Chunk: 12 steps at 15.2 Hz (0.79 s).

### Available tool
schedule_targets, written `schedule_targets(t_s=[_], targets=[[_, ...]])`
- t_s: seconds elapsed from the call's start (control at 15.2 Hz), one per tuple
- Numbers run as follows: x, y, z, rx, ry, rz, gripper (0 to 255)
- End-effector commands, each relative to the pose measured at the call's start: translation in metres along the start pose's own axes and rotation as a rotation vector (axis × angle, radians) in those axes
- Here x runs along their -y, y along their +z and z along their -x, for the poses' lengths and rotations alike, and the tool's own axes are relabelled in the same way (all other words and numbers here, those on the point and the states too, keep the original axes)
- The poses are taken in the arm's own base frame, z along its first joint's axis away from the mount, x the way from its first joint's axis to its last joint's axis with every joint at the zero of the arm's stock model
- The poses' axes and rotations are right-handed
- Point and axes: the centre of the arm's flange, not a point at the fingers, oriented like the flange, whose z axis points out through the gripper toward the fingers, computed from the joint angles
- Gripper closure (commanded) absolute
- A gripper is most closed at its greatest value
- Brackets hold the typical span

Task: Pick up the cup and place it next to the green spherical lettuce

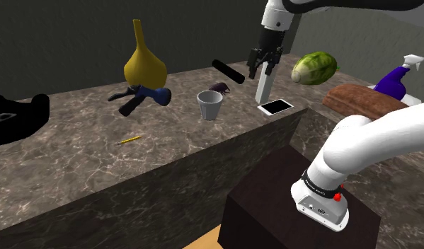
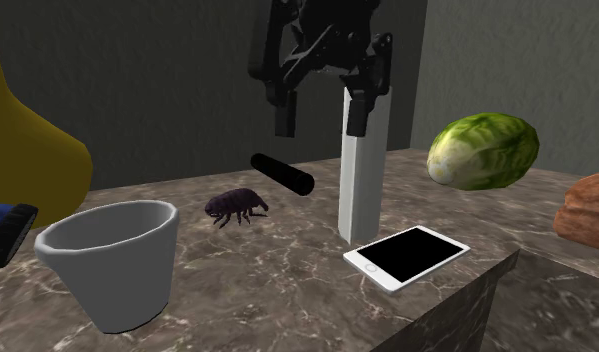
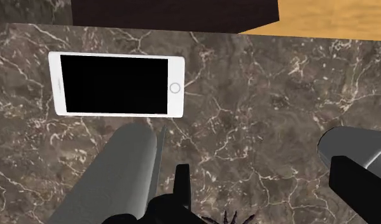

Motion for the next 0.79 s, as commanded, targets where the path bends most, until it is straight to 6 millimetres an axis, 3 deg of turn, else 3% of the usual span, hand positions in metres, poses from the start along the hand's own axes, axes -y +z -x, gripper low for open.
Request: schedule_targets(t_s=[0.0, 0.59, 0.73], targets=[[0.018, 0.013, -0.016, 0.008, -0.001, -0.023, 0], [0.099, 0.065, -0.071, 0.047, -0.008, -0.121, 0], [0.106, 0.074, -0.075, 0.050, -0.009, -0.129, 0]])
